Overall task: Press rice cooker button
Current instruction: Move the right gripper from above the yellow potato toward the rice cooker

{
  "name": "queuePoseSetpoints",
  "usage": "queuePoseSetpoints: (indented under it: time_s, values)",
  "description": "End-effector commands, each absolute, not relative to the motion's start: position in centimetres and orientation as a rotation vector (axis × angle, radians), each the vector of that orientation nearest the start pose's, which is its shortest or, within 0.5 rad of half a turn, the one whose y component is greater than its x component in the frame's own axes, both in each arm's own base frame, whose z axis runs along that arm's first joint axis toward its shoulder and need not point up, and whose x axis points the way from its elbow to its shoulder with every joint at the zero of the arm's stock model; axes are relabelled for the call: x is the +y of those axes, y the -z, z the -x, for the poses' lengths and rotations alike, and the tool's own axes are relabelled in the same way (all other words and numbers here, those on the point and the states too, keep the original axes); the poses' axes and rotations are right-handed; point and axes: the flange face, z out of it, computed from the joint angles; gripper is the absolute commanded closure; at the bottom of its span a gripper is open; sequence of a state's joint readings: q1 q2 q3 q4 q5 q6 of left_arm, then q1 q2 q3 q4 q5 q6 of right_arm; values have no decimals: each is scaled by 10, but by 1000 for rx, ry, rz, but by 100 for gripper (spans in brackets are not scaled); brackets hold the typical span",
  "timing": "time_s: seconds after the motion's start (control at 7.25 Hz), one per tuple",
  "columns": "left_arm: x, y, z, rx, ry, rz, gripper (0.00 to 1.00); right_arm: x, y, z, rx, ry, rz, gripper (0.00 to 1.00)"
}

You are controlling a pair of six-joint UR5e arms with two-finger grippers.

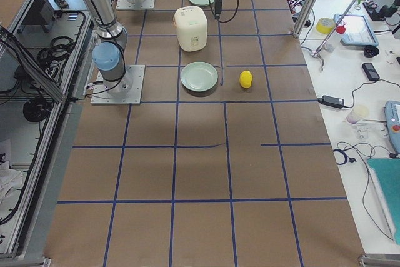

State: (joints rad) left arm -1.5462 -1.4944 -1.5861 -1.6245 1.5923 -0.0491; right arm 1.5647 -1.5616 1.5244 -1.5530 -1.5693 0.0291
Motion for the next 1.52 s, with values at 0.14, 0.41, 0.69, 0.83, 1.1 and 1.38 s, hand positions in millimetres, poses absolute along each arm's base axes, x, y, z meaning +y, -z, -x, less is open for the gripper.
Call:
queuePoseSetpoints:
  time_s: [0.14,0.41,0.69,0.83,1.1,1.38]
  values:
    - [-462,-511,120,3118,12,115,0,-498,-504,-130,3139,31,-55,0]
    - [-462,-511,120,3118,12,115,0,-499,-504,-129,3141,31,-58,0]
    - [-462,-511,120,3118,12,115,0,-495,-509,-130,3139,46,-58,0]
    - [-462,-511,120,3118,12,115,0,-495,-509,-130,3140,43,-58,0]
    - [-462,-511,120,3118,12,115,0,-495,-509,-131,3138,36,-55,0]
    - [-462,-511,120,3118,12,115,0,-494,-509,-131,3136,36,-53,8]
